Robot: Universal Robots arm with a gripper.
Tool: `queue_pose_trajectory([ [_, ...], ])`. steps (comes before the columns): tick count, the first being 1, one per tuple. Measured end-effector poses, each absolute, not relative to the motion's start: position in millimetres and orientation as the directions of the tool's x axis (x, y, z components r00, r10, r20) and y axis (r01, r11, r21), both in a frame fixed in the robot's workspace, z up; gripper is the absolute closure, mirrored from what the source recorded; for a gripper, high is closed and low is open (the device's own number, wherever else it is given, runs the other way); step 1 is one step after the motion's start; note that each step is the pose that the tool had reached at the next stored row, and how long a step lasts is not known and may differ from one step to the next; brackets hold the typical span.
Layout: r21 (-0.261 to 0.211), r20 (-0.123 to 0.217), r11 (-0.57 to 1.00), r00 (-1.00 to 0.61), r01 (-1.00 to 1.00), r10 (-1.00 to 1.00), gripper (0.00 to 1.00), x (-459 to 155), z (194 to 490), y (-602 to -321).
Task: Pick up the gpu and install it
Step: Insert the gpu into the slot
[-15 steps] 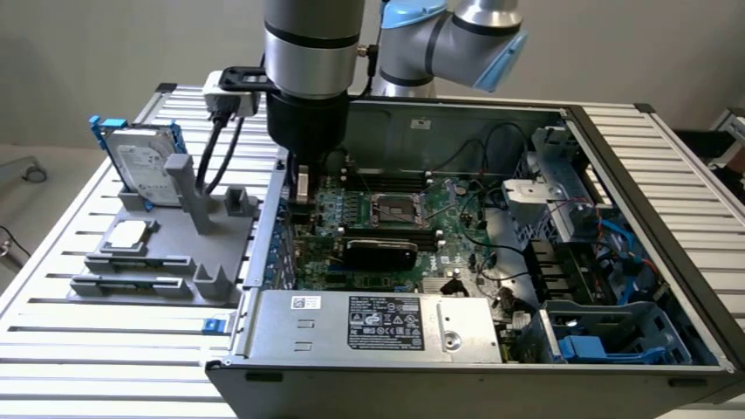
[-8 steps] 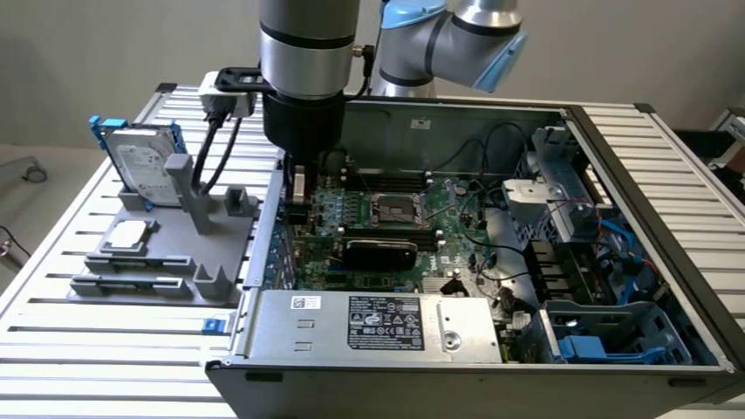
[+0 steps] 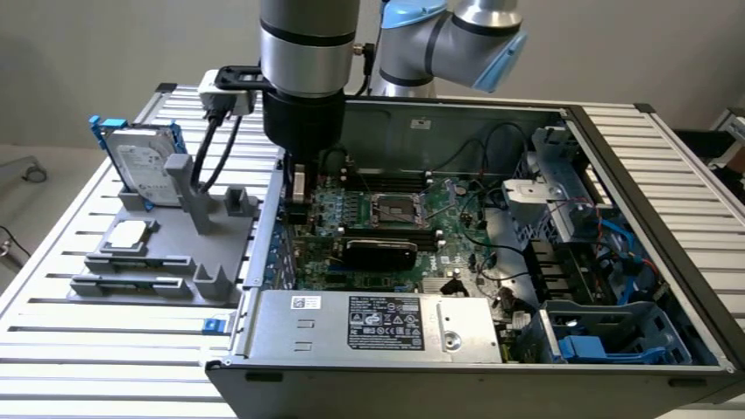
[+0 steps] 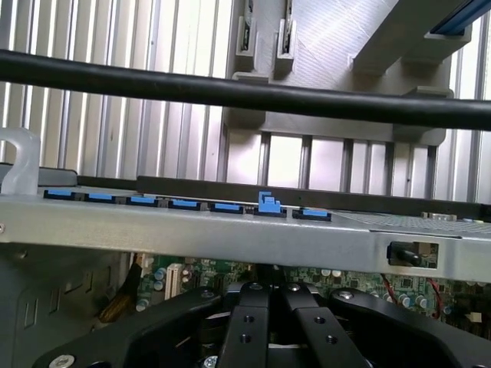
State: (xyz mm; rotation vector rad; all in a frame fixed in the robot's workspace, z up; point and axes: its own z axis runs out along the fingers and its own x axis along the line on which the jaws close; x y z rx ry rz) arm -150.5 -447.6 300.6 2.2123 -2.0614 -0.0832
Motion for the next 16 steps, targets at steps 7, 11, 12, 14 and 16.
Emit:
queue_pose_trajectory([
  [7, 0.123, 0.053, -0.066, 0.073, -0.990, -0.996, 0.89, -150.2, 302.6, -447.6],
  [11, 0.121, 0.055, -0.066, 0.073, -0.991, -0.996, 0.89, -150.3, 302.8, -446.9],
  [12, 0.120, 0.055, -0.066, 0.073, -0.991, -0.996, 0.89, -150.3, 302.7, -446.6],
  [14, 0.118, 0.055, -0.065, 0.072, -0.991, -0.996, 0.89, -150.2, 302.7, -446.1],
  [16, 0.118, 0.055, -0.062, 0.069, -0.991, -0.996, 0.89, -150.5, 302.7, -446.0],
])
